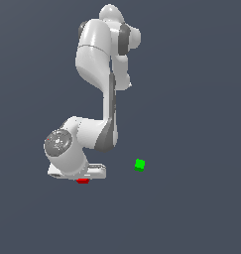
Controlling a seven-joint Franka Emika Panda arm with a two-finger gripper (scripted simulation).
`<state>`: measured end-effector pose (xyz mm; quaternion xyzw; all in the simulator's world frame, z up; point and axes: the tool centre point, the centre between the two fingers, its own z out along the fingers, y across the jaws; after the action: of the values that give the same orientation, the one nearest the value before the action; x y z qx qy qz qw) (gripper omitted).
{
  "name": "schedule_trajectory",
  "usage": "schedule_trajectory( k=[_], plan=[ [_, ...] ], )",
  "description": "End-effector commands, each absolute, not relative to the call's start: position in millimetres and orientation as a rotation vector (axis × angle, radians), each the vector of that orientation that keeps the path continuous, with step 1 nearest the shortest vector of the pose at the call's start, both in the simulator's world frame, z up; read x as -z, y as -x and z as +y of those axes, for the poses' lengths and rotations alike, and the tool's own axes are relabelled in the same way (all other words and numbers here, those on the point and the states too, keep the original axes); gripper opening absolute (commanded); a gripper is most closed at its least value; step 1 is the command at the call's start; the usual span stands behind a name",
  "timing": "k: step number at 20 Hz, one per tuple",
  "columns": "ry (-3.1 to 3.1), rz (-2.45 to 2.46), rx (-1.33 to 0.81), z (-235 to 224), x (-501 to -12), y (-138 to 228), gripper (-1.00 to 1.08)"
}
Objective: Stack the red cube on top of the green cube.
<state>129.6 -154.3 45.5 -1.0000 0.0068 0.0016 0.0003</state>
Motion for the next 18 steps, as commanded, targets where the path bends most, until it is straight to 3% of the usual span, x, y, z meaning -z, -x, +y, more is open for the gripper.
schedule_trajectory(
  k=[1,9,18],
  plan=[
    [3.141,0.021,-0.001,-154.4,-64.2,-130.1,-1.0],
    [3.141,0.021,0.0,-154.5,-111.7,-129.7,-1.0],
    [3.142,0.021,0.001,-154.5,-119.7,-131.1,-1.0]
  ],
)
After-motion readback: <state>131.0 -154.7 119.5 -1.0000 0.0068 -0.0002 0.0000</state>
